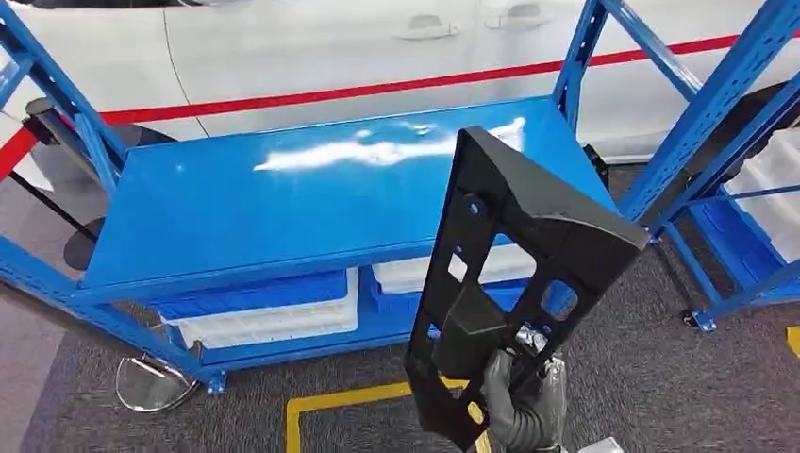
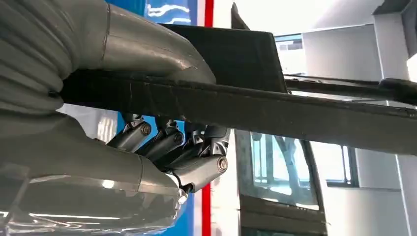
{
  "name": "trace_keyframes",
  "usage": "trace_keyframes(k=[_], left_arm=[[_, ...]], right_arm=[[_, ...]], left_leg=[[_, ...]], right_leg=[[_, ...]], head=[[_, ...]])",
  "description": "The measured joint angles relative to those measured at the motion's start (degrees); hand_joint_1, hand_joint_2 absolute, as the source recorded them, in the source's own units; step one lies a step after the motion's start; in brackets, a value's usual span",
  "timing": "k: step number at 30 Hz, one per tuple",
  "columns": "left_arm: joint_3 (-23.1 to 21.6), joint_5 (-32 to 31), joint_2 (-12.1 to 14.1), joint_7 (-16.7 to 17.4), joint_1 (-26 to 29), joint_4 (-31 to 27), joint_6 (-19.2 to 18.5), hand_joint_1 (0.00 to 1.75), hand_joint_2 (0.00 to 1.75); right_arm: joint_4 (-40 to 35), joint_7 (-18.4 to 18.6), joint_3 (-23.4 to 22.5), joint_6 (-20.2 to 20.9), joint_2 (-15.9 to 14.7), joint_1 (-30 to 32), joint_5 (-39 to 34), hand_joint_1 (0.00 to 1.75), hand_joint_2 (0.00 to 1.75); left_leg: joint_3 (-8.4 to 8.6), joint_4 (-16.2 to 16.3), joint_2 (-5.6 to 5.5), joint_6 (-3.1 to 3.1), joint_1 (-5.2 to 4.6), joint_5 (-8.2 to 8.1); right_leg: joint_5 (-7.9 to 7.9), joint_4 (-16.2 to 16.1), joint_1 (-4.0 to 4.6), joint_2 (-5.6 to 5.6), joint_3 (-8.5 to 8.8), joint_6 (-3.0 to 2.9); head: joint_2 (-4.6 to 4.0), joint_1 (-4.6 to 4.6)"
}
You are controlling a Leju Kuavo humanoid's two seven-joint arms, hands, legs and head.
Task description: Take the parts from the cabinet and place them on the table.
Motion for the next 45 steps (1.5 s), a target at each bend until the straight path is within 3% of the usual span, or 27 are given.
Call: trace_keyframes(k=[2, 3, 5, 8, 9, 11, 13, 14, 16, 18, 19, 20, 24, 26, 27, 29, 31, 33, 34, 35, 36, 39, 40, 41, 43, 44, 45], left_arm=[[0.0, -0.11, 0.0, 0.02, -0.02, -0.02, 0.0, 0.0, 0.0], [0.02, -0.13, 0.02, 0.04, -0.1, -0.04, 0.02, 0.0, 0.0], [0.04, -0.15, 0.15, 0.04, -0.27, -0.18, 0.04, 0.0, 0.0], [0.22, -0.17, 0.15, 0.13, -0.32, -0.17, 0.06, 0.0, 0.0], [0.31, -0.17, 0.11, 0.17, -0.25, -0.17, 0.06, 0.0, 0.0], [0.35, -0.15, 0.15, 0.26, -0.28, -0.2, 0.06, 0.0, 0.0], [0.39, -0.2, 0.15, 0.31, -0.27, -0.22, 0.09, 0.0, 0.0], [0.39, -0.2, 0.15, 0.31, -0.27, -0.22, 0.09, 0.0, 0.0], [0.39, -0.28, 0.15, 0.33, -0.27, -0.22, 0.02, 0.0, 0.0], [0.42, -0.33, 0.07, 0.33, -0.27, -0.22, 0.02, 0.0, 0.0], [0.42, -0.33, 0.07, 0.33, -0.27, -0.22, 0.02, 0.0, 0.0], [0.42, -0.33, 0.07, 0.33, -0.28, -0.22, 0.02, 0.0, 0.0], [0.57, -0.33, 0.09, 0.33, -0.11, -0.22, 0.04, 0.0, 0.0], [0.77, -0.33, 0.09, 0.33, -0.17, -0.24, 0.02, 0.0, 0.0], [0.83, -0.35, 0.09, 0.33, -0.08, -0.24, 0.02, 0.0, 0.0], [0.96, -0.35, 0.09, 0.33, -0.1, -0.24, 0.02, 0.0, 0.0], [1.09, -0.35, 0.09, 0.35, -0.12, -0.22, 0.0, 0.0, 0.0], [1.25, -0.35, 0.09, 0.44, -0.15, -0.24, 0.0, 0.0, 0.0], [1.29, -0.35, 0.11, 0.46, -0.24, -0.24, 0.0, 0.0, 0.0], [1.31, -0.35, 0.2, 0.5, -0.36, -0.31, 0.0, 0.0, 0.0], [1.33, -0.35, 0.2, 0.5, -0.44, -0.39, 0.0, 0.0, 0.0], [1.42, -0.26, 0.17, 0.48, -0.34, -0.42, -0.02, 0.0, 0.0], [1.46, -0.24, 0.07, 0.44, -0.32, -0.42, -0.02, 0.0, 0.0], [1.49, -0.2, 0.11, 0.35, -0.28, -0.44, -0.02, 0.0, 0.0], [1.55, -0.04, 0.13, 0.31, -0.27, -0.46, -0.02, 0.0, 0.0], [1.6, 0.02, 0.13, 0.33, -0.26, -0.46, -0.09, 0.0, 0.0], [1.68, 0.04, 0.13, 0.33, -0.26, -0.46, -0.09, 0.0, 0.0]], right_arm=[[0.02, -0.11, 0.0, 0.0, 0.0, 0.12, -0.02, 1.75, 1.75], [0.02, -0.18, 0.0, -0.02, 0.0, 0.13, -0.02, 1.75, 1.75], [0.0, -0.22, 0.0, -0.04, 0.0, 0.16, -0.09, 1.75, 1.75], [-0.04, -0.33, 0.02, -0.04, 0.02, 0.24, -0.09, 1.75, 1.75], [-0.04, -0.35, 0.0, -0.2, 0.0, 0.39, -0.11, 1.75, 1.75], [-0.11, -0.42, 0.0, -0.44, 0.0, 0.79, -0.13, 1.75, 1.75], [-0.09, -0.44, 0.0, -0.94, -0.02, 1.1, -0.2, 1.75, 1.75], [-0.09, -0.44, 0.0, -1.07, -0.02, 1.19, -0.28, 1.75, 1.75], [-0.09, -0.48, 0.0, -1.03, -0.02, 1.36, -0.37, 1.75, 1.75], [-0.09, -0.63, 0.0, -0.98, -0.02, 1.39, -0.37, 1.75, 1.75], [-0.09, -0.68, 0.0, -0.98, -0.02, 1.36, -0.37, 1.75, 1.75], [-0.11, -0.7, 0.0, -0.96, -0.02, 1.32, -0.37, 1.75, 1.75], [-0.11, -0.79, -0.02, -0.96, -0.02, 1.49, -0.44, 1.75, 1.75], [-0.11, -0.81, -0.02, -0.94, -0.02, 1.45, -0.44, 1.75, 1.75], [-0.11, -0.81, -0.02, -0.94, -0.02, 1.52, -0.44, 1.75, 1.75], [-0.09, -0.83, -0.02, -0.92, -0.02, 1.56, -0.44, 1.75, 1.75], [-0.07, -0.85, -0.04, -0.63, -0.02, 1.65, -0.79, 1.75, 1.75], [-0.07, -0.9, -0.02, -0.26, -0.02, 1.73, -1.24, 1.75, 1.75], [-0.07, -0.9, -0.04, -0.15, -0.02, 1.75, -1.31, 1.75, 1.75], [-0.07, -0.92, -0.04, -0.11, -0.02, 1.79, -1.35, 1.75, 1.75], [-0.07, -0.96, -0.04, -0.07, -0.02, 1.79, -1.42, 1.75, 1.75], [-0.07, -1.2, -0.04, 2.01, -0.02, 1.95, -3.72, 1.75, 1.75], [-0.07, -1.38, -0.04, 2.47, -0.09, 2.08, -4.33, 1.75, 1.75], [-0.09, -1.55, -0.07, 3.0, -0.09, 2.24, -4.85, 1.75, 1.75], [-0.04, -1.66, -0.22, 3.65, -0.15, 2.48, -5.25, 1.75, 1.75], [0.0, -1.79, -0.35, 3.89, -0.15, 2.74, -5.42, 1.75, 1.75], [0.11, -1.88, -0.53, 4.15, -0.15, 3.02, -5.51, 1.75, 1.75]], left_leg=[[4.64, -5.29, 0.0, 0.32, -0.02, 4.89], [8.21, -10.26, -0.03, 0.7, -0.08, 5.9], [13.89, -19.21, -0.07, 1.26, -0.53, 3.31], [13.01, -19.5, -0.1, 1.98, -0.95, 3.81], [12.59, -20.13, 0.21, 2.55, -0.19, 4.9], [11.18, -20.1, 0.4, 3.41, -0.32, 6.01], [9.61, -19.89, 0.51, 3.53, -0.41, 7.12], [8.82, -19.64, 0.53, 3.48, -0.45, 7.74], [6.95, -18.95, 0.56, 3.26, -0.45, 8.64], [5.43, -18.08, 0.52, 2.86, -0.41, 9.18], [4.91, -17.52, 0.48, 2.61, -0.41, 9.38], [4.36, -16.98, 0.38, 2.41, -0.75, 9.52], [3.65, -17.05, 0.27, 0.86, -0.66, 10.95], [2.14, -13.49, 0.2, 0.36, -0.35, 5.45], [1.09, -9.64, 0.2, 0.18, -0.28, 1.83], [-0.25, -2.08, 0.2, -0.07, -0.22, -2.08], [1.52, -1.07, 0.2, -0.03, -0.21, 0.96], [7.08, -8.16, 0.16, 0.42, -0.23, 5.34], [10.77, -13.27, 0.07, 0.89, -0.28, 5.4], [13.59, -18.26, 0.01, 1.28, -0.67, 3.2], [14.57, -20.21, 0.03, 1.31, -0.72, 2.69], [13.48, -20.59, 0.28, 2.45, -0.76, 4.01], [13.2, -20.84, 0.9, 2.62, -0.41, 4.6], [12.55, -20.89, 1.01, 3.29, -0.45, 5.18], [11.37, -20.86, 1.68, 3.47, -0.53, 6.11], [10.75, -20.77, 2.16, 3.49, -0.57, 6.52], [10.13, -20.59, 2.64, 3.37, -0.57, 6.84]], right_leg=[[0.87, 0.64, 0.12, 0.0, -1.74, 0.16], [1.22, 1.05, 0.14, 0.07, -2.46, 0.33], [1.84, 1.59, 0.34, 0.09, -3.01, 0.94], [3.34, 1.05, -0.01, -0.17, -3.08, 2.14], [2.89, 1.34, 0.12, -0.02, -3.42, 2.56], [-2.96, 4.95, -0.15, 0.32, -4.88, 2.99], [-8.93, 13.29, -0.22, 0.32, -6.91, 3.47], [-9.55, 17.13, -0.23, 0.32, -7.62, 3.66], [-5.84, 17.4, -0.31, 0.31, -5.85, 3.76], [-2.34, 9.36, -0.39, 0.31, 0.23, 3.56], [-3.05, 4.0, -0.4, 0.34, 3.96, 3.34], [-4.39, 0.27, 0.05, 0.4, 5.95, 2.94], [-3.34, -0.19, -0.06, 0.37, 4.56, 0.92], [-2.14, -0.21, -0.1, 0.05, 3.13, -0.26], [-1.53, -0.2, -0.03, 0.03, 2.35, -0.37], [-0.21, -0.01, 0.15, 0.0, 0.69, -0.42], [0.95, 0.31, 0.27, -0.07, -1.21, -0.3], [1.87, 0.98, 0.35, -0.04, -2.92, -0.09], [2.25, 1.3, 0.35, 0.02, -3.42, 0.05], [2.6, 1.53, 0.59, 0.05, -3.8, 0.44], [3.08, 1.5, 0.48, -0.08, -3.87, 0.89], [4.59, 0.85, 0.58, 0.08, -4.04, 2.26], [3.84, 1.54, 0.14, 0.47, -4.31, 2.32], [0.62, 3.14, 0.18, 0.57, -5.07, 2.75], [-5.96, 10.38, -0.11, 0.59, -7.16, 3.46], [-7.6, 14.5, -0.24, 0.58, -8.17, 3.82], [-7.26, 17.34, -0.34, 0.56, -8.64, 4.06]], head=[[0.0, 0.0], [0.0, -0.04], [0.02, 0.02], [0.0, 0.06], [0.0, -0.02], [0.0, 0.26], [0.0, 0.28], [0.0, 0.33], [0.0, 0.31], [0.0, 0.31], [0.0, 0.33], [0.02, 0.33], [0.0, 0.31], [0.0, -0.02], [0.0, -0.26], [0.0, -0.24], [0.0, -0.2], [0.0, -0.2], [0.0, -0.24], [0.0, -0.2], [0.0, -0.11], [0.0, -0.26], [0.0, -0.44], [0.0, -0.06], [0.0, 0.26], [0.02, 0.24], [0.0, 0.33]])
